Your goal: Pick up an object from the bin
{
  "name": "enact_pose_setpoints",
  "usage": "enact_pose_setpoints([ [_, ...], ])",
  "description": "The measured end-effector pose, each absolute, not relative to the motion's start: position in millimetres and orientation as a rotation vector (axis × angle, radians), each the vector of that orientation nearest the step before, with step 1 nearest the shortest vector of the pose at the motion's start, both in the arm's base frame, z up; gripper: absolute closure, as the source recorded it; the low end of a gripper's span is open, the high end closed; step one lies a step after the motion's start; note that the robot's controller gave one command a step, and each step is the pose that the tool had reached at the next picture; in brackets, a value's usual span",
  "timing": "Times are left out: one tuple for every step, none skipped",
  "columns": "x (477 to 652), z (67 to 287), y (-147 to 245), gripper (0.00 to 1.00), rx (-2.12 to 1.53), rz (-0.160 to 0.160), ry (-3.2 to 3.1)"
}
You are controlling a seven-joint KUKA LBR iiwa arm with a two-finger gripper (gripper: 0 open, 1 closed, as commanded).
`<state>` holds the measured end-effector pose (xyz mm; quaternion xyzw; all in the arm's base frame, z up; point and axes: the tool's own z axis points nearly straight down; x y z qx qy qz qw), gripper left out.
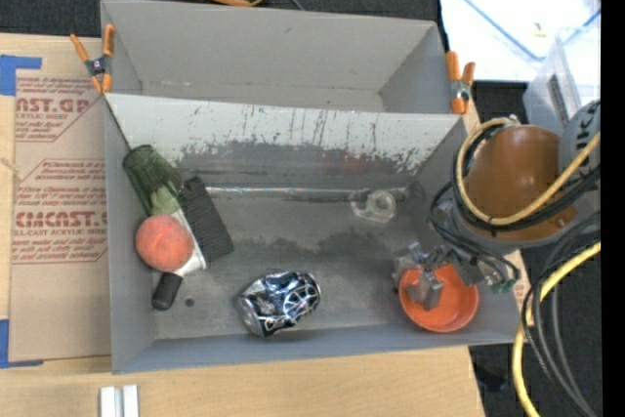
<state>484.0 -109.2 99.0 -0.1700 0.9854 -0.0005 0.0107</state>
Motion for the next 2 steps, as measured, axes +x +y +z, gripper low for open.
enact_pose_setpoints([
  [484.0,137,-109,1.0,-0.53,-0.001,3.075],
  [484.7,156,-109,1.0,-0.529,-0.003,3.073],
])
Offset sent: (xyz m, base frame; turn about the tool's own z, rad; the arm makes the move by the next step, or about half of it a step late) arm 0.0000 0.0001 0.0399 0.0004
